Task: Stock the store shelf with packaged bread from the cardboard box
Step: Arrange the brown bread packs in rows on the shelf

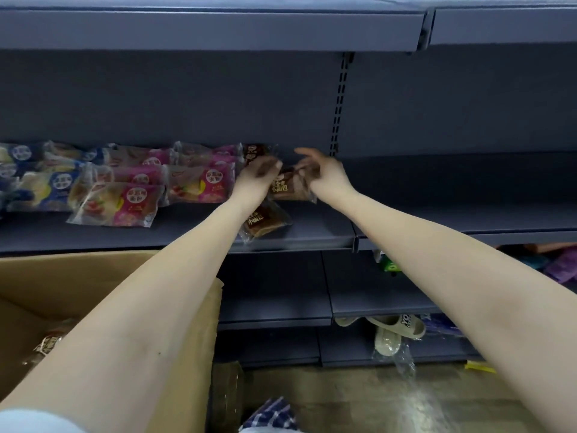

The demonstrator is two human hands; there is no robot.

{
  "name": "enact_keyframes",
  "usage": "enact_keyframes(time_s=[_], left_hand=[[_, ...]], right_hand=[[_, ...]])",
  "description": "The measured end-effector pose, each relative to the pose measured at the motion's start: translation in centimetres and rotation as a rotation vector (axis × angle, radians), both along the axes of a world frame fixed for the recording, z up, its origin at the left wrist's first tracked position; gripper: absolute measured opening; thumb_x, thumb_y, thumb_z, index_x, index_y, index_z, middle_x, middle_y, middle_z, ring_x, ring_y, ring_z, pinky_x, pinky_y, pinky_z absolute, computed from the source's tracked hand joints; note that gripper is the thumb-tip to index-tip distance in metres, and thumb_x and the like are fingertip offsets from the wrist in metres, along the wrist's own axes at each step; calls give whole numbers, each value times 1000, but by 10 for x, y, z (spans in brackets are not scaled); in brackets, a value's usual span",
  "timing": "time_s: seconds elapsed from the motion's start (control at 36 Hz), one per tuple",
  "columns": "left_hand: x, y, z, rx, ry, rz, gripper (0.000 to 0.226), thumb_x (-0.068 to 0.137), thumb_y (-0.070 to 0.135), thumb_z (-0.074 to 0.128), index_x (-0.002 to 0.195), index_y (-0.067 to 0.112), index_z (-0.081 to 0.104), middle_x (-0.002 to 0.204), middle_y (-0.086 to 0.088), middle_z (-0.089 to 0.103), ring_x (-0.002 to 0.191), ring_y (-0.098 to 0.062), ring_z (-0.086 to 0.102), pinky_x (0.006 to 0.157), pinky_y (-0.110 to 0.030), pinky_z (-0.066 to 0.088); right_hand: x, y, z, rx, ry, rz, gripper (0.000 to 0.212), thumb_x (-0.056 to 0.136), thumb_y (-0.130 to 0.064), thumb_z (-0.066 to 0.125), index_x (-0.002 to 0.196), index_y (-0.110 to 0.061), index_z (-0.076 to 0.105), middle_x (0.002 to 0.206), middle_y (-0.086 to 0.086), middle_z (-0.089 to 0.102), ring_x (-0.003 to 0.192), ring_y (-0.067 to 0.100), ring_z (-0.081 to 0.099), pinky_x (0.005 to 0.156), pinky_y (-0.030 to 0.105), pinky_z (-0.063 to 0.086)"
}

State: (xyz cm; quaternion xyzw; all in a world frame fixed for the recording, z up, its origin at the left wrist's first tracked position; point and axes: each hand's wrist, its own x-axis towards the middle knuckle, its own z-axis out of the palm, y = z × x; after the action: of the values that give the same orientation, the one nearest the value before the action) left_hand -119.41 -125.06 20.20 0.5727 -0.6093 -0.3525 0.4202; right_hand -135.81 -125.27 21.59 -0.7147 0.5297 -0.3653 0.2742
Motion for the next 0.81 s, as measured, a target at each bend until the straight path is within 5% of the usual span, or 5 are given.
enact_keyframes(time_s=[0.11,0.28,0.5,0.67,0.81], left_hand=[[5,-1,1,116,186,118,31,91,42,60,112,19,64,117,-6,66,108,-22,62,100,-38,47],[12,1,-4,157,303,131,5,94,21,58,99,20,62,94,1,68,76,-4,66,70,-21,51],[16,-17,2,99,222,318,17,97,12,50,91,16,65,103,-16,68,93,-27,66,89,-44,54],[28,-25,6,103,339,306,18,99,13,48,94,15,65,102,-9,69,97,-26,67,84,-40,57],[38,-29,-7,-49,-203,385,25,101,15,38,110,5,59,108,-15,65,100,-29,61,76,-25,42]], right_hand=[[0,-6,1,65,-196,-111,59,87,14,39,132,-22,50,105,-3,63,103,8,57,82,8,44],[2,-15,-9,86,-283,-145,53,92,10,39,133,-22,50,114,-2,65,108,7,58,91,18,48],[8,-20,-12,91,-307,-137,52,89,11,38,130,-17,54,124,3,60,116,12,54,91,15,43],[6,-37,-14,101,-135,-3,39,87,-12,66,124,-22,58,104,-3,64,108,18,61,93,41,51],[19,-53,-20,17,-131,-119,28,88,1,59,112,-12,66,102,-1,66,101,16,63,91,35,52]])
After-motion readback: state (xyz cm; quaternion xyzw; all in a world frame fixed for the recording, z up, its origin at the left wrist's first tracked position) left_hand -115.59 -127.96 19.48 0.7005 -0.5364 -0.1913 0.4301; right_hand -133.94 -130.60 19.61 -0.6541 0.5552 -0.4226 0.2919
